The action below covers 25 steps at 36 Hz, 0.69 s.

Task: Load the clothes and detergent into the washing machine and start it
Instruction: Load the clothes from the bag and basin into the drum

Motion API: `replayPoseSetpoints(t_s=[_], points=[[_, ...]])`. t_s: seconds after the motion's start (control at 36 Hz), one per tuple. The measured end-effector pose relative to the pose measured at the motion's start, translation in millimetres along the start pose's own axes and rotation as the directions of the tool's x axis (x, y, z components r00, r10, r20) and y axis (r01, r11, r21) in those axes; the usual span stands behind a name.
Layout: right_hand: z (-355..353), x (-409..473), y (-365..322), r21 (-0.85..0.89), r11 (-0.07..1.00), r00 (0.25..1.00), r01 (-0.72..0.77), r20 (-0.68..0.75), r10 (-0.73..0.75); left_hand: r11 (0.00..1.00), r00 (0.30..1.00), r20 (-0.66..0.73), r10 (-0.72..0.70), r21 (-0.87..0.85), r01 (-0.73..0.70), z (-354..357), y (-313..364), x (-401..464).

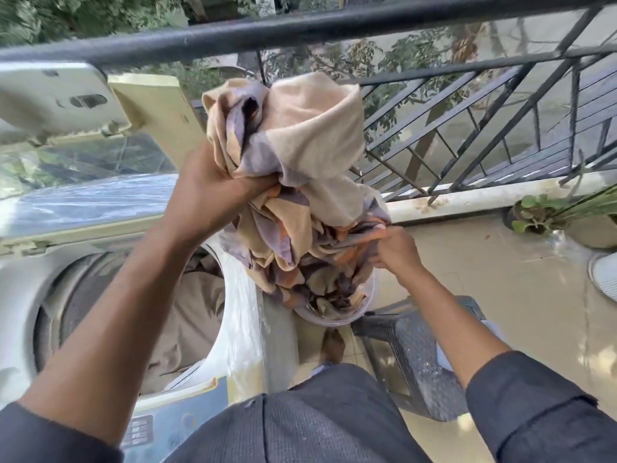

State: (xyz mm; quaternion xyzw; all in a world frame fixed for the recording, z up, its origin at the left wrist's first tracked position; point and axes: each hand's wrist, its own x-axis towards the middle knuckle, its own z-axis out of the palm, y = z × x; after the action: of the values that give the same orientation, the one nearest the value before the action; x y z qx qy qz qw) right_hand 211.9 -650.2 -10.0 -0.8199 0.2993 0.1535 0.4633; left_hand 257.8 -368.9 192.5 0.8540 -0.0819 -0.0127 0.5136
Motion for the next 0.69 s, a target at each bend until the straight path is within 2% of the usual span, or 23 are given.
replayPoseSetpoints(t_s=[0.11, 0.22, 0.31, 0.36, 0.44, 0.5, 0.56, 0.64, 0.69], points=[[-23, -17, -31, 0.112, 0.994, 0.999, 0.02, 0.028, -0.023, 0.989, 0.997, 0.027, -0.068, 0.132, 0.064, 17, -14, -2], [-42, -48, -73, 0.163, 0.976, 0.989, 0.143, 0.013, -0.147, 0.97, 0.988, 0.008, -0.151, 0.192, 0.147, 31, -27, -5], [-59, -76, -103, 0.18, 0.953, 0.97, 0.243, -0.042, -0.239, 0.975, 0.981, 0.012, -0.195, 0.113, 0.193, 40, -33, -8], [-67, -95, -121, 0.164, 0.927, 0.941, 0.337, -0.079, -0.328, 0.977, 0.976, 0.048, -0.213, -0.003, 0.214, 43, -36, -9], [-75, -120, -143, 0.2, 0.881, 0.903, 0.428, -0.117, -0.412, 0.934, 0.938, 0.229, -0.259, -0.19, 0.304, 45, -34, -12], [-75, -136, -157, 0.185, 0.853, 0.872, 0.488, -0.14, -0.469, 0.919, 0.905, 0.376, -0.199, -0.248, 0.305, 45, -30, -15], [-72, -149, -167, 0.137, 0.827, 0.836, 0.545, -0.159, -0.525, 0.934, 0.889, 0.451, -0.081, -0.278, 0.226, 46, -25, -18], [-63, -161, -176, 0.057, 0.797, 0.795, 0.601, -0.147, -0.589, 0.949, 0.903, 0.428, 0.037, -0.299, 0.103, 51, -19, -21], [-56, -165, -178, 0.003, 0.782, 0.774, 0.624, -0.142, -0.617, 0.957, 0.934, 0.355, 0.041, -0.284, 0.066, 57, -20, -21]])
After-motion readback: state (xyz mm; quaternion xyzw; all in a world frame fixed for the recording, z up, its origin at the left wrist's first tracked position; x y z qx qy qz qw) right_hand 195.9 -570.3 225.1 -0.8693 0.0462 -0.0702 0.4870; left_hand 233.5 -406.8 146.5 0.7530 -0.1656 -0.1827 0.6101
